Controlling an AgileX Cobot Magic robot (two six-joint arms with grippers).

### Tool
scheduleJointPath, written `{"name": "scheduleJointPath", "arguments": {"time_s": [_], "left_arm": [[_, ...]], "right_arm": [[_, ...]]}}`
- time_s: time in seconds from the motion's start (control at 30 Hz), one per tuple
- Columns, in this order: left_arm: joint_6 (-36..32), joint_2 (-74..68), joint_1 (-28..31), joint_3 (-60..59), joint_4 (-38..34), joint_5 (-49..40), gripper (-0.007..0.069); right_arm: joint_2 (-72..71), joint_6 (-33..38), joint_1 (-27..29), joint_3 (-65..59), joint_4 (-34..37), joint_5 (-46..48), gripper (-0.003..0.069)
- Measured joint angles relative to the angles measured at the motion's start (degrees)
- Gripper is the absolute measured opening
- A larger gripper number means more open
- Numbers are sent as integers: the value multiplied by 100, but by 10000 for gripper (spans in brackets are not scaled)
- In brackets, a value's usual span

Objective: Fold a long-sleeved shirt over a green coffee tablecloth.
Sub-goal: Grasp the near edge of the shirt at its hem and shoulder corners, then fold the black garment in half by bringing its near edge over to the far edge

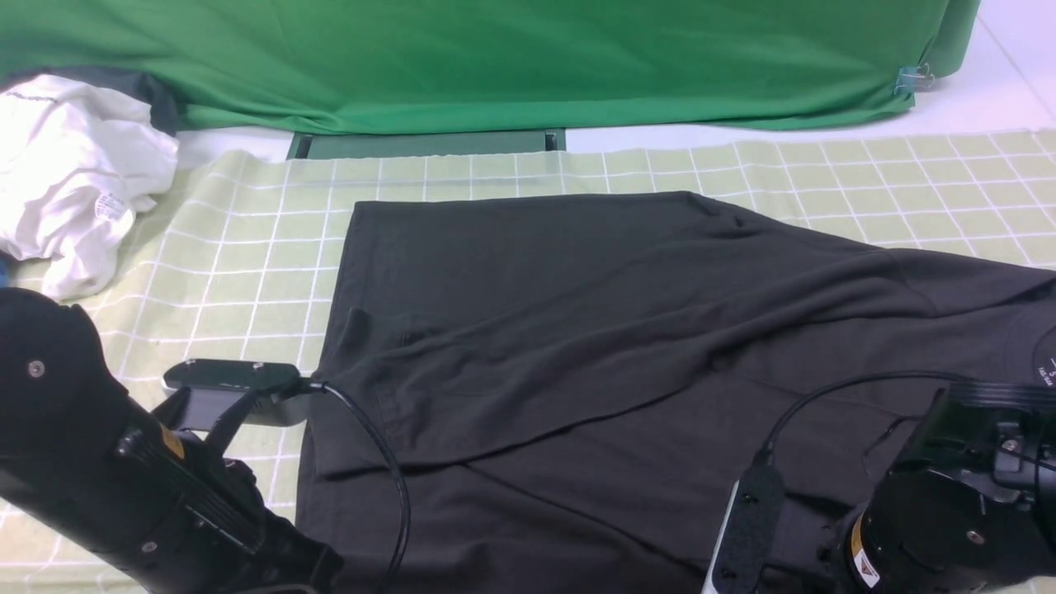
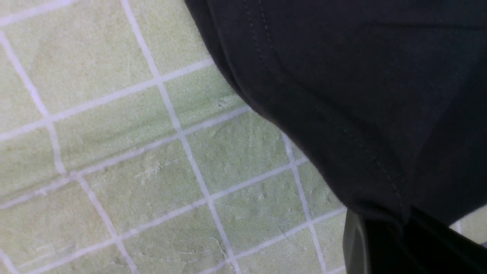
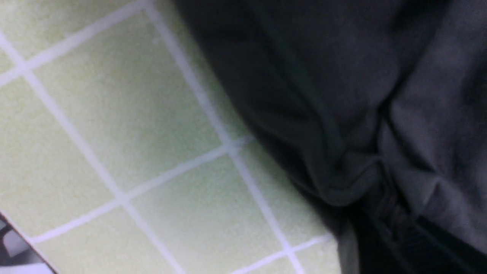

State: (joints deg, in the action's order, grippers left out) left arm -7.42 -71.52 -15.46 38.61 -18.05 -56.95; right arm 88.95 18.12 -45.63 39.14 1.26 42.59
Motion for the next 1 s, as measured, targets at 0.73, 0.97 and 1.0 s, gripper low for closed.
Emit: {"name": "scheduleJointPath", "arguments": {"time_s": [0.73, 0.97, 1.0], "left_arm": [[875, 0, 0, 858, 255, 215, 24], [1005, -128, 163, 884, 255, 580, 24], [1006, -173, 253, 884, 255, 672, 24]], "right_arm": [[-346, -376, 398, 795, 332, 799, 45], [-346, -402, 857, 1305, 327, 799, 45], [-346, -402, 929, 1361, 327, 778, 45]]}}
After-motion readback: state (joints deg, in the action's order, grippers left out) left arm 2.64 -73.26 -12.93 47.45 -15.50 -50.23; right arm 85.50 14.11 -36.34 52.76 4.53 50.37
